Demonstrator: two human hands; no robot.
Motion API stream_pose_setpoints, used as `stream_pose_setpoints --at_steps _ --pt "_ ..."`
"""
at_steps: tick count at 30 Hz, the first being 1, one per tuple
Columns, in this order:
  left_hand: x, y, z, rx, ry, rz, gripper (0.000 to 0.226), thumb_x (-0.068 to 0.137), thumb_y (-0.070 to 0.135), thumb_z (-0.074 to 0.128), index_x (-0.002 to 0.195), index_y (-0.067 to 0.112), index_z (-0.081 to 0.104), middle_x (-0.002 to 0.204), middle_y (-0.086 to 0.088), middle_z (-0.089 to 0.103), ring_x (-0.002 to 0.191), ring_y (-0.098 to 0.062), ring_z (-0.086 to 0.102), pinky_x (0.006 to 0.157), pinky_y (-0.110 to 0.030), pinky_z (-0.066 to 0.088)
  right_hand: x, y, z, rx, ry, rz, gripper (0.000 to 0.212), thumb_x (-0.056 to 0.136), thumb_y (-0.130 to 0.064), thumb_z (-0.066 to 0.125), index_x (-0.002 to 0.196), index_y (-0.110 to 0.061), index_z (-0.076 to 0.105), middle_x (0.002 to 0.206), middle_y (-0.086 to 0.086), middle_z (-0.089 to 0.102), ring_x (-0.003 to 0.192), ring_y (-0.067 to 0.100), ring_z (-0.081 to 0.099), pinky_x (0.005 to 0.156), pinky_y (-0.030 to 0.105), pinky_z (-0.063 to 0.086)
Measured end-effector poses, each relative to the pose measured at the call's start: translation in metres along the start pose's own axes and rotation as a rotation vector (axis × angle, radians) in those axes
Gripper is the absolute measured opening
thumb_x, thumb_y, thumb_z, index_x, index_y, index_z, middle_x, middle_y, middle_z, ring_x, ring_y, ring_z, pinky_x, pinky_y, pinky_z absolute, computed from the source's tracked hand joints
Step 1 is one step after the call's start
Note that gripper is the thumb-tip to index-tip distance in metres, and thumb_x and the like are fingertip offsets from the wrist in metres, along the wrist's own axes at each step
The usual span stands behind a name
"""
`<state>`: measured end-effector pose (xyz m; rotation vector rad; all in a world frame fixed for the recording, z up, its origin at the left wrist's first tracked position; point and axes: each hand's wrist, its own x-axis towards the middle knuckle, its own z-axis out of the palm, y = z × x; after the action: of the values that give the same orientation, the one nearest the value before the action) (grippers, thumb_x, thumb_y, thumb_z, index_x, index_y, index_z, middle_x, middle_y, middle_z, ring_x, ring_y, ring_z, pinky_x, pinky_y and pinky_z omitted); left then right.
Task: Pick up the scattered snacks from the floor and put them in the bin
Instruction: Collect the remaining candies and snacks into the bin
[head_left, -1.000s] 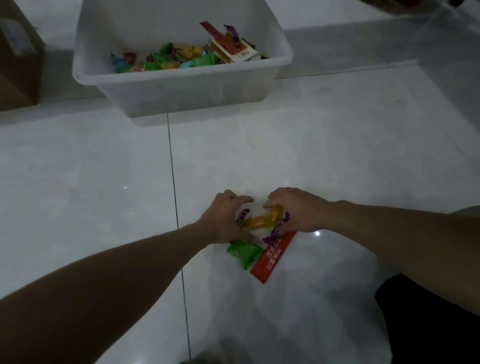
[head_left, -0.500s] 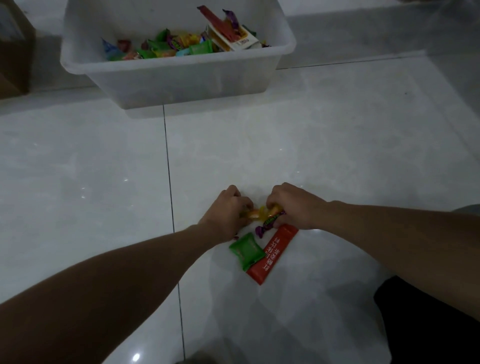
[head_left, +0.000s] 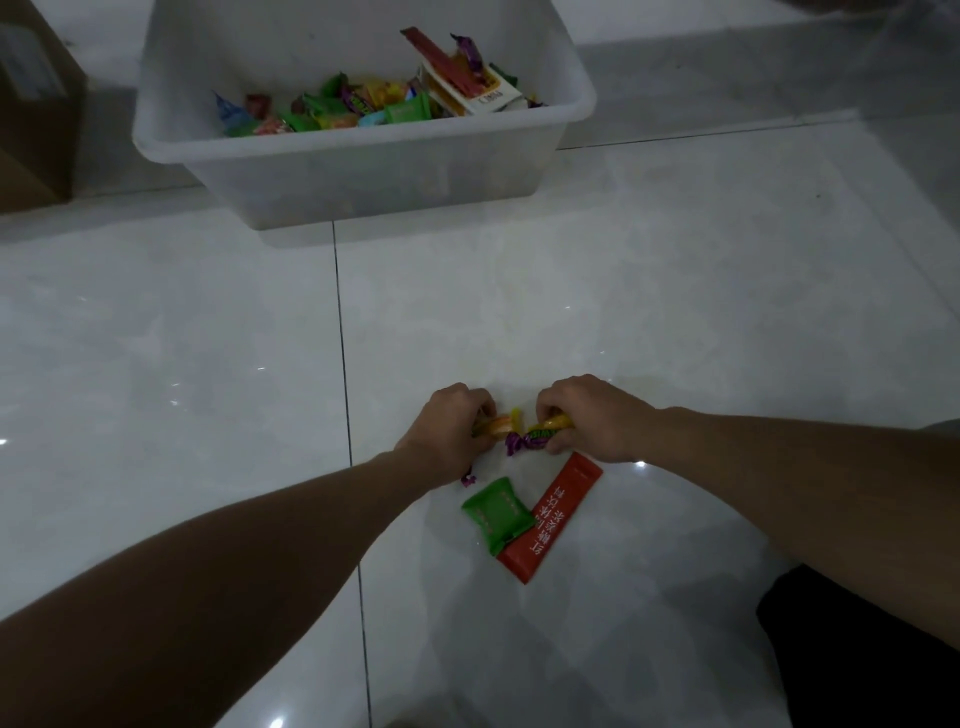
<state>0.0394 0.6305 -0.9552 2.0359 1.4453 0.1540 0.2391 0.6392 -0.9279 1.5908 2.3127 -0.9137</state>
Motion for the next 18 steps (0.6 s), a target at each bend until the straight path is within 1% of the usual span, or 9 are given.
stream_pose_setpoints --at_steps 4,8,11,15,18 --pt "0.0012 0.0000 -0.0026 -0.018 -0.003 -0.023 0.028 0.083 0.015 0.070 0.110 0.011 0.063 0.107 -0.008 0.062 0.096 -0.020 0.055 0.078 -0.022 0.041 -0.0010 0.0027 -0.0001 0.058 0.054 0.014 0.029 0.078 -0.025 0.078 0.100 -0.014 0.063 0.096 0.003 0.061 0.085 0.018 0.056 0.071 0.030 0.046" --pt "0.0011 -0.0025 -0.0061 -0.027 -0.010 -0.065 0.038 0.082 0.011 0.071 0.118 0.011 0.061 0.113 -0.008 0.062 0.103 -0.020 0.055 0.082 -0.018 0.038 -0.0009 0.0048 -0.0045 0.117 0.129 0.031 0.027 0.077 -0.025 0.079 0.097 -0.013 0.064 0.093 0.003 0.062 0.084 0.019 0.057 0.072 0.031 0.047" --pt "0.0030 -0.0027 -0.0076 -0.027 -0.033 -0.106 0.044 0.079 0.009 0.074 0.122 0.010 0.060 0.116 -0.009 0.061 0.107 -0.021 0.054 0.085 -0.019 0.038 -0.0011 0.0060 -0.0059 0.151 0.166 0.050 0.027 0.077 -0.024 0.080 0.095 -0.013 0.064 0.090 0.002 0.062 0.082 0.019 0.057 0.070 0.030 0.046" --pt "0.0058 -0.0013 -0.0092 -0.047 -0.050 -0.120 0.038 0.079 0.008 0.074 0.115 0.009 0.064 0.115 -0.008 0.062 0.105 -0.020 0.056 0.082 -0.016 0.037 -0.0028 0.0076 -0.0052 0.161 0.177 0.058 0.028 0.076 -0.024 0.080 0.096 -0.012 0.064 0.092 0.002 0.062 0.084 0.019 0.057 0.073 0.032 0.048" --pt "0.0061 -0.0031 -0.0101 -0.043 -0.032 -0.112 0.031 0.081 0.011 0.072 0.112 0.009 0.065 0.111 -0.008 0.061 0.103 -0.019 0.055 0.079 -0.015 0.037 -0.0032 0.0076 -0.0058 0.187 0.197 0.063 0.028 0.076 -0.022 0.080 0.096 -0.011 0.064 0.091 0.003 0.062 0.085 0.020 0.058 0.074 0.032 0.047"
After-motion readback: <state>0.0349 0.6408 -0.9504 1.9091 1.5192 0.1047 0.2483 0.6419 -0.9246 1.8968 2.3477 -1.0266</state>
